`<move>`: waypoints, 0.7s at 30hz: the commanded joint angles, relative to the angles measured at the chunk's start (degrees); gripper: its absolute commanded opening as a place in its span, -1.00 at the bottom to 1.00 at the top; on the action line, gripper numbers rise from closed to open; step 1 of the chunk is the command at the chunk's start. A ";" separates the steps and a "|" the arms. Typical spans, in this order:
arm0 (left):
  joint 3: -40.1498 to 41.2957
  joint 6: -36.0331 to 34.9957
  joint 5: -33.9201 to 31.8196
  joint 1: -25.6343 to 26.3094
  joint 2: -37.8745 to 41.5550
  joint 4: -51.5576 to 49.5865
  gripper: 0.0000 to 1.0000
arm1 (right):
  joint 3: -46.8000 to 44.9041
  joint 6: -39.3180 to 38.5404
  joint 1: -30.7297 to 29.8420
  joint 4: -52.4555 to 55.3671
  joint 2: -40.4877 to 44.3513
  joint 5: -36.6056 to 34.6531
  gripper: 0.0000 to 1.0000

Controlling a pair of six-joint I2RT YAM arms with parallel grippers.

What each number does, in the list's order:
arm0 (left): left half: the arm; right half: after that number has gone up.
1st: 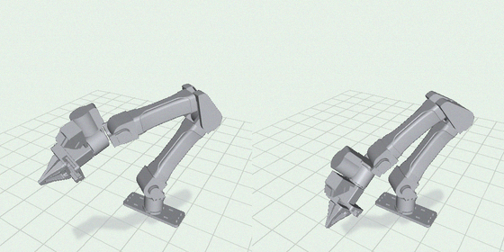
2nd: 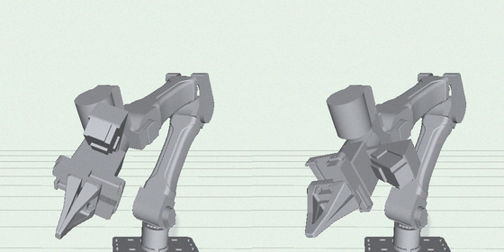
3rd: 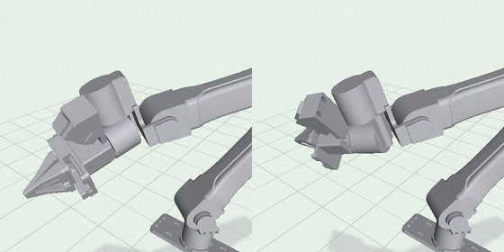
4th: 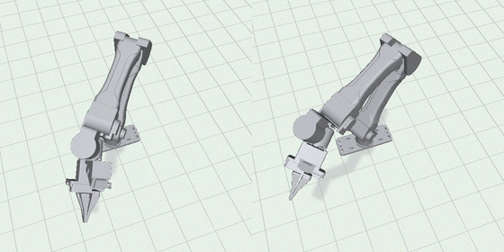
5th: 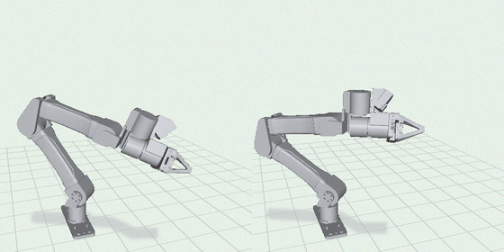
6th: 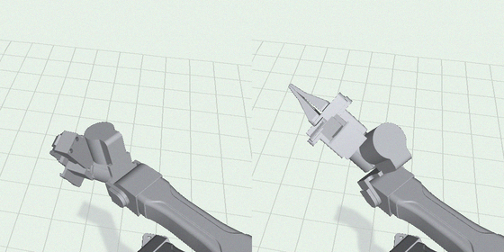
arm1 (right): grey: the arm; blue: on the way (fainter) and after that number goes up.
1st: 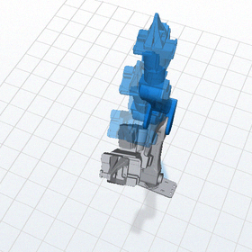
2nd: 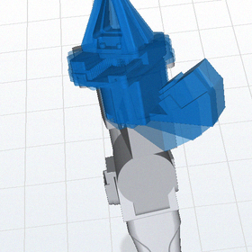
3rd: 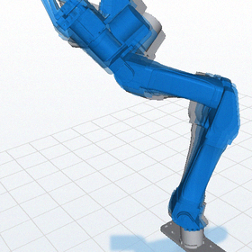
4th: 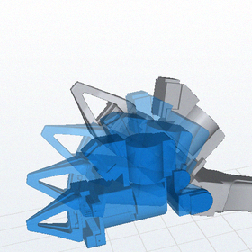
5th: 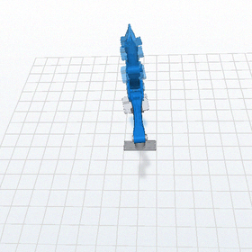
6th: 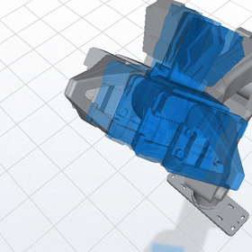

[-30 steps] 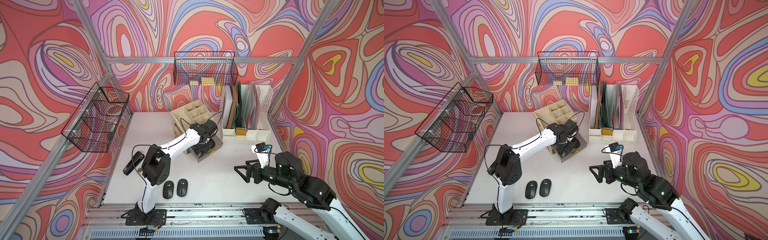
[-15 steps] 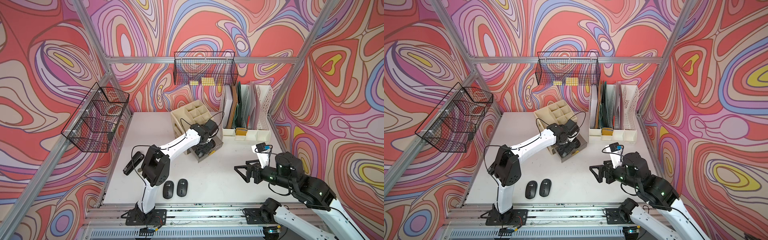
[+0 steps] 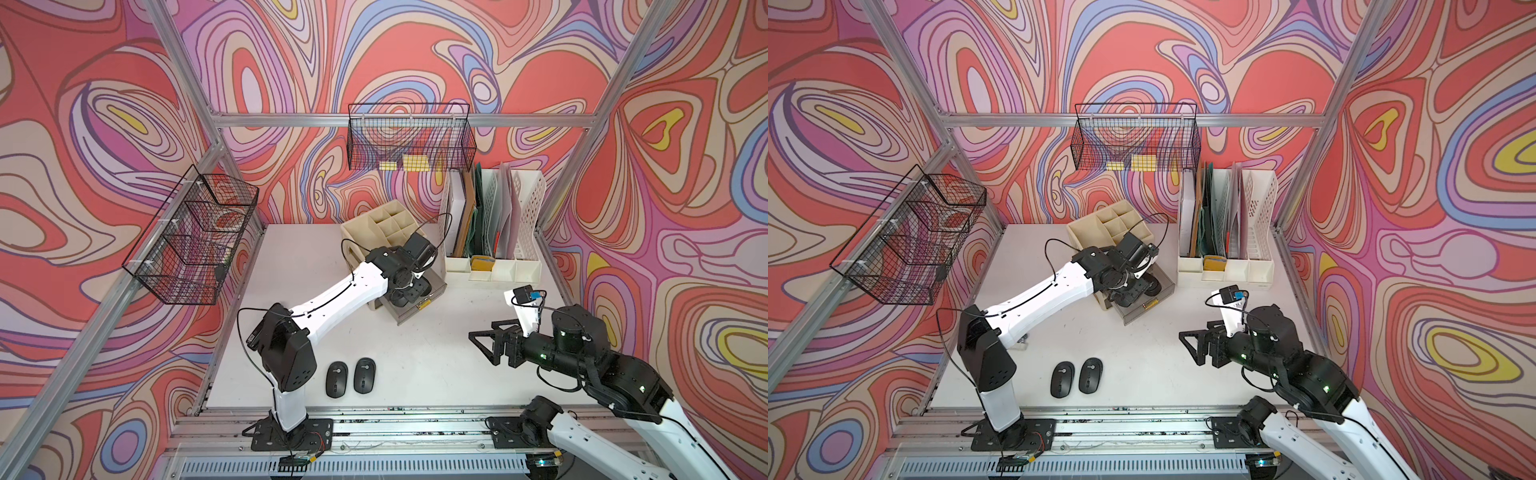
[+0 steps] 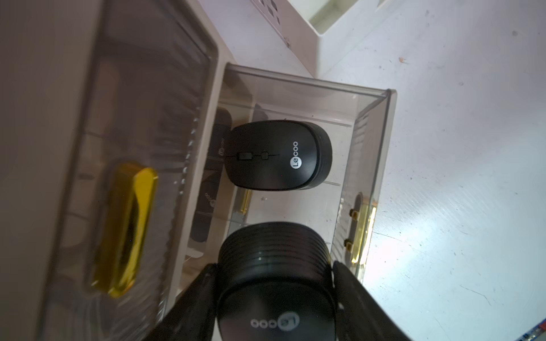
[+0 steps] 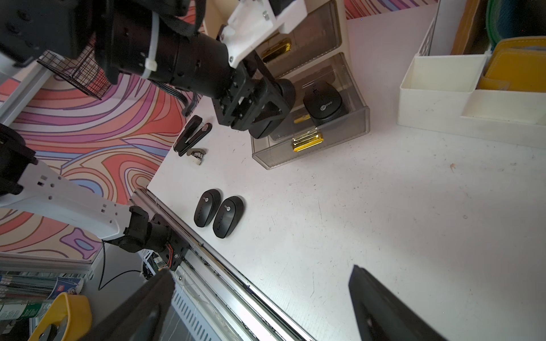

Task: Take the mice out of the drawer
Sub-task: Pick up the mouse from the drawer, then place the mouse at the center of the board.

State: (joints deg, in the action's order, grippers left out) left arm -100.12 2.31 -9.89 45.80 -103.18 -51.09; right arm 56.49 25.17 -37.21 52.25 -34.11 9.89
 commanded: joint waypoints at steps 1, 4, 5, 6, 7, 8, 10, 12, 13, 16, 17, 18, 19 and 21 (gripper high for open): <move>1.37 2.88 -3.15 0.77 3.68 0.94 0.09 | -0.68 0.43 -0.27 -1.06 0.83 -0.13 0.94; 1.66 7.52 -4.30 1.14 5.11 -1.88 0.10 | -0.46 0.34 -0.24 -1.00 1.09 0.41 0.94; 2.23 9.41 -4.76 1.58 5.76 -2.66 0.10 | -0.42 0.40 -0.24 -1.01 1.21 0.97 0.94; 3.05 11.39 -5.04 1.96 6.62 -3.24 0.10 | -0.22 0.28 -0.23 -0.87 1.38 1.85 0.94; 3.81 13.17 -5.45 2.43 7.36 -3.66 0.10 | -0.13 0.10 -0.23 -0.84 1.59 2.71 0.94; 4.54 15.26 -5.78 2.95 8.06 -4.36 0.10 | 0.10 -0.10 -0.23 -0.67 1.75 3.86 0.94; 5.58 19.50 -6.77 4.10 9.05 -6.42 0.10 | 0.74 -0.60 -0.23 0.13 2.16 5.74 0.95; 7.22 23.86 -7.43 5.49 10.36 -8.01 0.10 | 1.55 -1.05 -0.23 0.97 2.72 7.49 0.95; 7.99 25.91 -7.33 5.98 10.95 -8.59 0.10 | 1.85 -1.14 -0.23 1.43 2.97 8.36 0.95; 11.41 31.89 -6.60 7.92 12.93 -9.50 0.11 | 2.77 -2.30 -0.24 3.30 3.49 12.26 0.95; 12.60 33.89 -6.51 8.73 13.54 -9.68 0.11 | 3.00 -2.70 -0.23 4.01 3.51 13.46 0.95; 13.78 35.96 -6.54 9.51 14.10 -10.13 0.11 | 3.18 -3.00 -0.23 4.68 3.54 14.49 0.95; 14.89 37.67 -6.38 10.17 14.58 -10.32 0.11 | 3.34 -3.17 -0.23 5.22 3.63 15.28 0.95; 17.83 41.60 -5.78 12.01 15.70 -9.65 0.11 | 3.54 -3.69 -0.22 6.14 3.96 16.59 0.95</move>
State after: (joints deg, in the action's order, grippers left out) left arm -84.75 35.14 -15.38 56.07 -89.56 -58.76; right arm 58.81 23.20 -37.21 55.70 -30.83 22.31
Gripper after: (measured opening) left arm 0.621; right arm 0.976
